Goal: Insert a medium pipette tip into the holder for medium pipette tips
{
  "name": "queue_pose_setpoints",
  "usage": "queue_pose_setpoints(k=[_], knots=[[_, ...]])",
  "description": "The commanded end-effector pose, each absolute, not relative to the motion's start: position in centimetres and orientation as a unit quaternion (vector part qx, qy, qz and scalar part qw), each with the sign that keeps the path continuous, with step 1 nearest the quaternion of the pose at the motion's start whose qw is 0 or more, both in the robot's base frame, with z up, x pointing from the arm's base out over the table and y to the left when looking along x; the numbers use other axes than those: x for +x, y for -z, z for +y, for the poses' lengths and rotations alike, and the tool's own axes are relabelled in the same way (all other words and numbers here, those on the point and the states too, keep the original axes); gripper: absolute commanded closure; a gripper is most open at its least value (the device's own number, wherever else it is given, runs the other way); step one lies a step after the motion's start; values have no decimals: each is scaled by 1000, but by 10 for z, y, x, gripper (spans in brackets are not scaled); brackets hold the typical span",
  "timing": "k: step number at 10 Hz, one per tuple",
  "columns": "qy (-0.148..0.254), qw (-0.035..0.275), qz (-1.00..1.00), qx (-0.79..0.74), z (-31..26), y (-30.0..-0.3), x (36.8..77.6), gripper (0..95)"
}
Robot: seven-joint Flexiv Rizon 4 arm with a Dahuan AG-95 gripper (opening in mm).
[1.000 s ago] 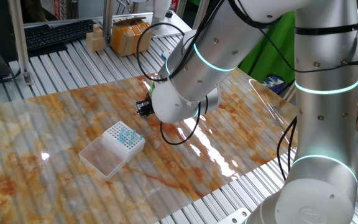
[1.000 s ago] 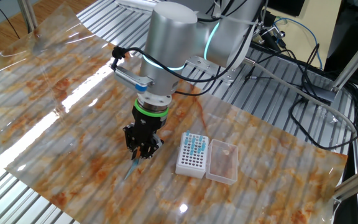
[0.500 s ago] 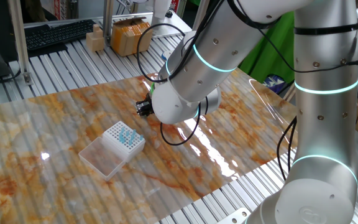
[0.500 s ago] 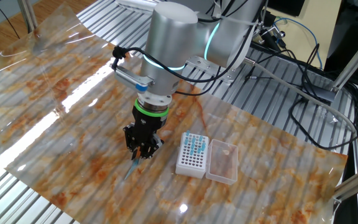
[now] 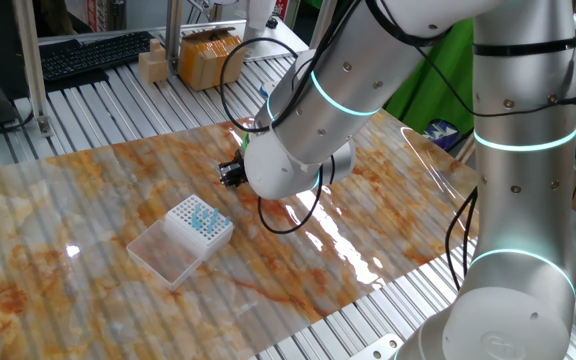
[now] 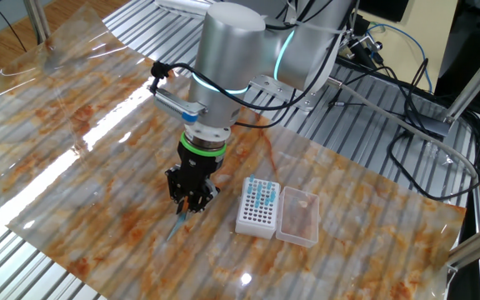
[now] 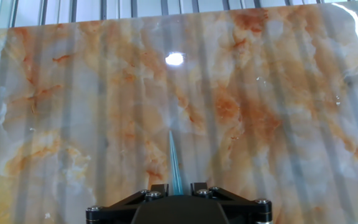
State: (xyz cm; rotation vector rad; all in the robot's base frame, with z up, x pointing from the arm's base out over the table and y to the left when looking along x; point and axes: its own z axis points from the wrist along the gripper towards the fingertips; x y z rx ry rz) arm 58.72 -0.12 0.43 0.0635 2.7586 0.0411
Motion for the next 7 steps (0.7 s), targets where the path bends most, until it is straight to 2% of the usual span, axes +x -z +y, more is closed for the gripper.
queue_pose_setpoints(k=[1,7], knots=[[-15,190,981,22,-1,-4,587,950],[-16,189,982,21,-1,-4,587,950]])
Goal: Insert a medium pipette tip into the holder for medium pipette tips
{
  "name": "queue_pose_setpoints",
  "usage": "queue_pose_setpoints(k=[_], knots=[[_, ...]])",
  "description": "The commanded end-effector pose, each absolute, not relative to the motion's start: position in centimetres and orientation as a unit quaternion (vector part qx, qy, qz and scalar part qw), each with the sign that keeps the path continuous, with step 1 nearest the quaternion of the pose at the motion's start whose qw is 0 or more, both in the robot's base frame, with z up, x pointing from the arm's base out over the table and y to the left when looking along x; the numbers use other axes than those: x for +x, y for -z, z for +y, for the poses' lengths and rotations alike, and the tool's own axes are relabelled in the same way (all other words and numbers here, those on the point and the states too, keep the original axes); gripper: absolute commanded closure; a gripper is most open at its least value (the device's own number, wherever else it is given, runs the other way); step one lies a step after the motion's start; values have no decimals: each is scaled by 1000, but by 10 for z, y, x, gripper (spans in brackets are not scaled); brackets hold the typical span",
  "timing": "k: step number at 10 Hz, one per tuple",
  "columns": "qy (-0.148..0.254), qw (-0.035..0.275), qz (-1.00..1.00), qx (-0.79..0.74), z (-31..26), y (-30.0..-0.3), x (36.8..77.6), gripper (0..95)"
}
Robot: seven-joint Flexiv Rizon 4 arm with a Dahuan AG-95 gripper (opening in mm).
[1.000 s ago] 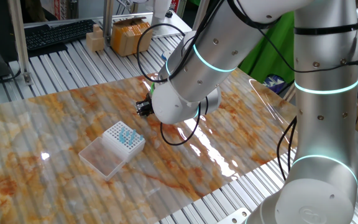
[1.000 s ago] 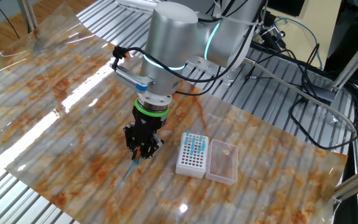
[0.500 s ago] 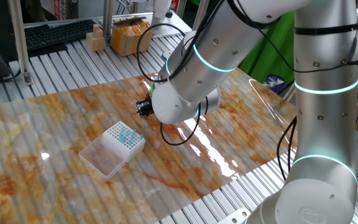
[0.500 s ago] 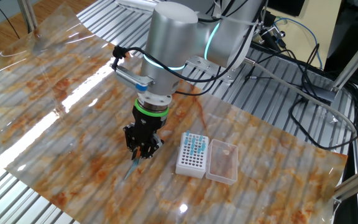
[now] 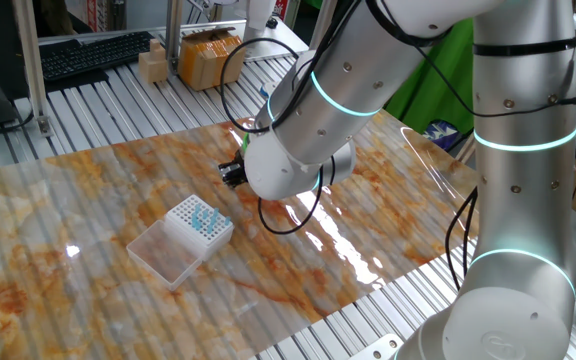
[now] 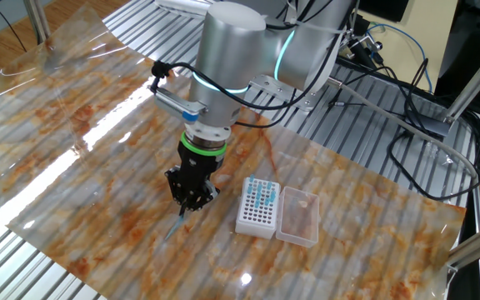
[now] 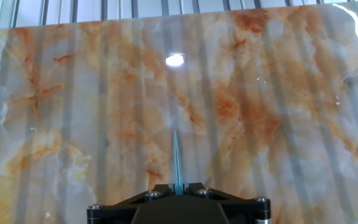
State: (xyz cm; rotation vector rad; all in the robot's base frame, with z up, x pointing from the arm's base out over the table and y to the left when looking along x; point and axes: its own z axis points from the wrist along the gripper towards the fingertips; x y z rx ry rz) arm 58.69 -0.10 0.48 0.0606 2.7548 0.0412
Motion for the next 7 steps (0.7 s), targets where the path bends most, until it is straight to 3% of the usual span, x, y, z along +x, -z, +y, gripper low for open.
queue_pose_setpoints(k=[1,7], knots=[[-17,185,982,23,-1,-5,587,950],[-18,159,987,34,2,-16,585,950]])
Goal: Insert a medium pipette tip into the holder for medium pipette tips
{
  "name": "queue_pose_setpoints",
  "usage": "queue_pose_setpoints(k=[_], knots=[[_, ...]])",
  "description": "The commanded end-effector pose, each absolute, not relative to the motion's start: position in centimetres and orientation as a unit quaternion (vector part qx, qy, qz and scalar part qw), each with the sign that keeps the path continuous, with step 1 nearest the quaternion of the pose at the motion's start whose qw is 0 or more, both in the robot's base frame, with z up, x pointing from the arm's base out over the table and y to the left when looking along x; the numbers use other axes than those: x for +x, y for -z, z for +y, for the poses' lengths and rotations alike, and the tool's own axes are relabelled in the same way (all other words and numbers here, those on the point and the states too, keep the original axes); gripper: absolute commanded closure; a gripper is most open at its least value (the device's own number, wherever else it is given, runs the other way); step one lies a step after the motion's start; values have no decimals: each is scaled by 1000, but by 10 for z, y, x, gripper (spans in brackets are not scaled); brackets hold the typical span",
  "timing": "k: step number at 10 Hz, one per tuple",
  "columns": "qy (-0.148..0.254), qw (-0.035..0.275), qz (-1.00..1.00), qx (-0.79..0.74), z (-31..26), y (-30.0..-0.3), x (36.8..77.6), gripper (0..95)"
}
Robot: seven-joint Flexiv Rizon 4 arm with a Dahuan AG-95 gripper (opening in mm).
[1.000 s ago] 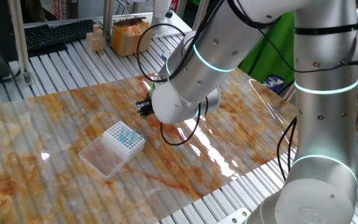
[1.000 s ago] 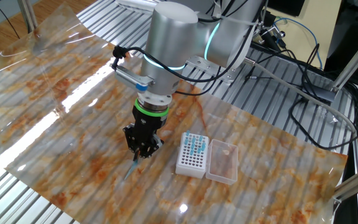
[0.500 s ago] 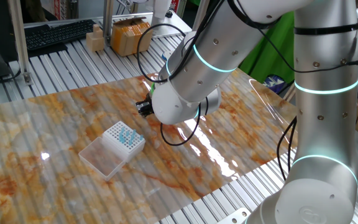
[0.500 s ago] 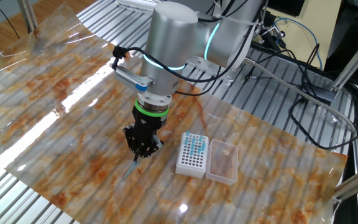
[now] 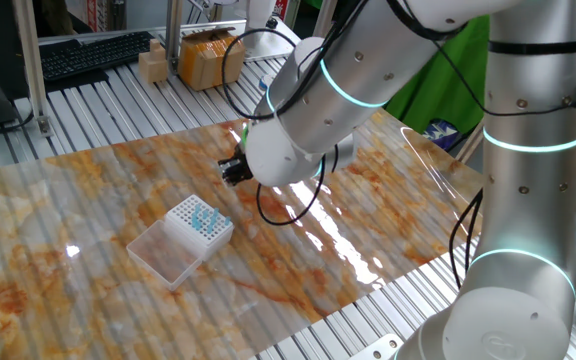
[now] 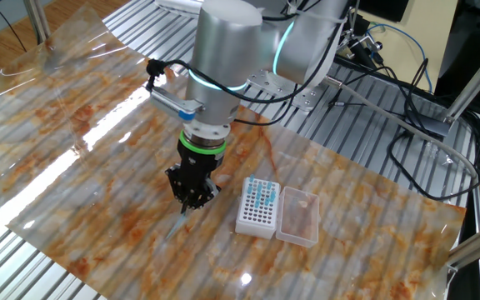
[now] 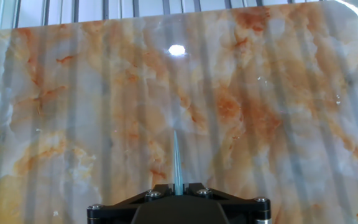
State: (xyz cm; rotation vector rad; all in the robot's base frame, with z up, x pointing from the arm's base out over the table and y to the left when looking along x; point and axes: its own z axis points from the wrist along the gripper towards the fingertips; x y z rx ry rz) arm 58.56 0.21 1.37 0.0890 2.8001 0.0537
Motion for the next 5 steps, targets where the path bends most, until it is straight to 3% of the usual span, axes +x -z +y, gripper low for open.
queue_pose_setpoints(k=[1,5], knots=[[-19,146,988,38,4,-19,585,950],[-21,100,993,56,11,-33,580,950]])
